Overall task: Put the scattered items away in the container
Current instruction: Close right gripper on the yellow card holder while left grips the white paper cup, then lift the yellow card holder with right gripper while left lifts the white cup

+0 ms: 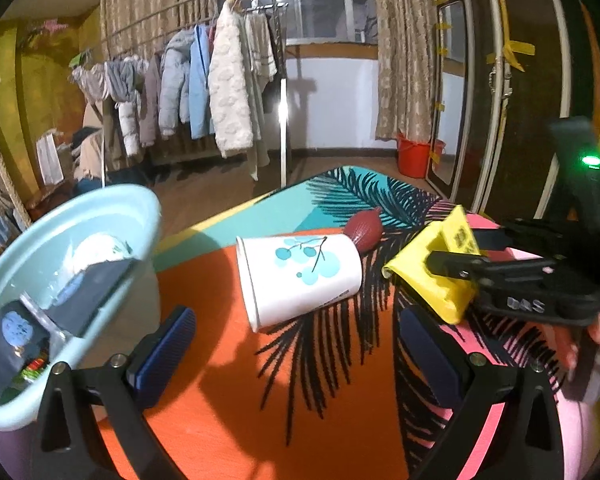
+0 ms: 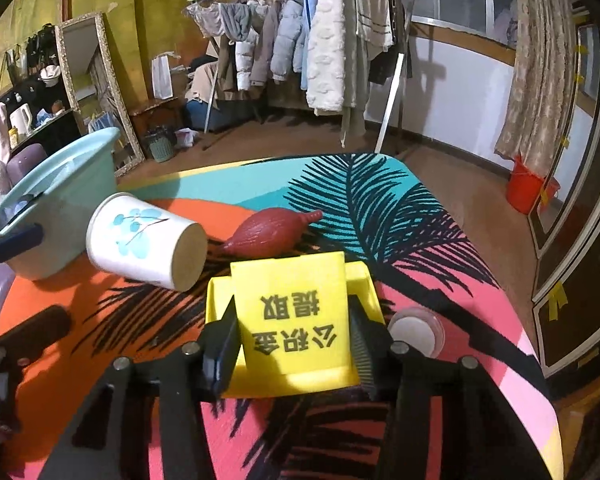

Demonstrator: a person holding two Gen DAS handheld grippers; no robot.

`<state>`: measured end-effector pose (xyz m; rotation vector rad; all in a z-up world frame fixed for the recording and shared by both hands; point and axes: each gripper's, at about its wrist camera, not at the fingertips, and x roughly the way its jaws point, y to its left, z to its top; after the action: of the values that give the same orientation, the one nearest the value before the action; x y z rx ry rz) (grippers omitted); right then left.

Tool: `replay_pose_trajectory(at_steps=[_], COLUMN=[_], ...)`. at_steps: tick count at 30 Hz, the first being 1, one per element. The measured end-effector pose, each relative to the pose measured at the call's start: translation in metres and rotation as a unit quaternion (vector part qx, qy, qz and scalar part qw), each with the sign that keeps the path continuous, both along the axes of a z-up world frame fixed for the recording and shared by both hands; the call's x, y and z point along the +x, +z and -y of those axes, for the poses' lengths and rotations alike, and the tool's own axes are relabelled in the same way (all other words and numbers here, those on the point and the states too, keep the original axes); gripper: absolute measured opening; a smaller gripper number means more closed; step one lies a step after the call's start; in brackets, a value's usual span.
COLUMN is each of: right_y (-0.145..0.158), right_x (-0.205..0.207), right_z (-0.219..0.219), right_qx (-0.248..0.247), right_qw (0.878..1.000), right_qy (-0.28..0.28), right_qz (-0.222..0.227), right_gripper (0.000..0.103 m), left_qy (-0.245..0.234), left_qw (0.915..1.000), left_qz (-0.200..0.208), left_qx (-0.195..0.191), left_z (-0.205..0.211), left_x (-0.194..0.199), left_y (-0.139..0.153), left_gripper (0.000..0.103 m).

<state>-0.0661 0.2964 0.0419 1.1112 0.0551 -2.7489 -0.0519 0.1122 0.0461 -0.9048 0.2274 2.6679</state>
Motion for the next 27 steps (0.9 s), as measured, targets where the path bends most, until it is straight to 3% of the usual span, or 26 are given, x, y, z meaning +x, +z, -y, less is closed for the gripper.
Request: replay_pose_trajectory(at_steps=[7,14,21,27], right_y=[0.002,0.003,0.004,0.003], right_x=[0.016,0.021,0.022,0.022], right_z=[0.0,-0.011,-0.018,-0.017], right_qx=[-0.026,-0.048,-0.067,-0.071], right_qw=[0.999,0.998,0.997,0.997], right_qy=[0.015,0.016,0.016,0.022], right_qz=[-0.014,-0.024,-0.031,-0.031], right_gripper=[0.053,0.053,0.053,0.053], left_qy=[0.009,0.041,0.034,0.041], left_qw=[0.9993,0.9985,0.9987,0.9975], left_qz=[0.016,0.036,0.03,0.05], left_qx=[-0.033,0.002,-0.025,-0.029], left_z=[-0.018,-0.005,-0.021,-0.028], left_x=[-0.021,-0.038,-0.048,-0.065], left_y=[-0.012,-0.013,-0.014,-0.019], left_gripper=[0.103,0.103,0.103,0.103])
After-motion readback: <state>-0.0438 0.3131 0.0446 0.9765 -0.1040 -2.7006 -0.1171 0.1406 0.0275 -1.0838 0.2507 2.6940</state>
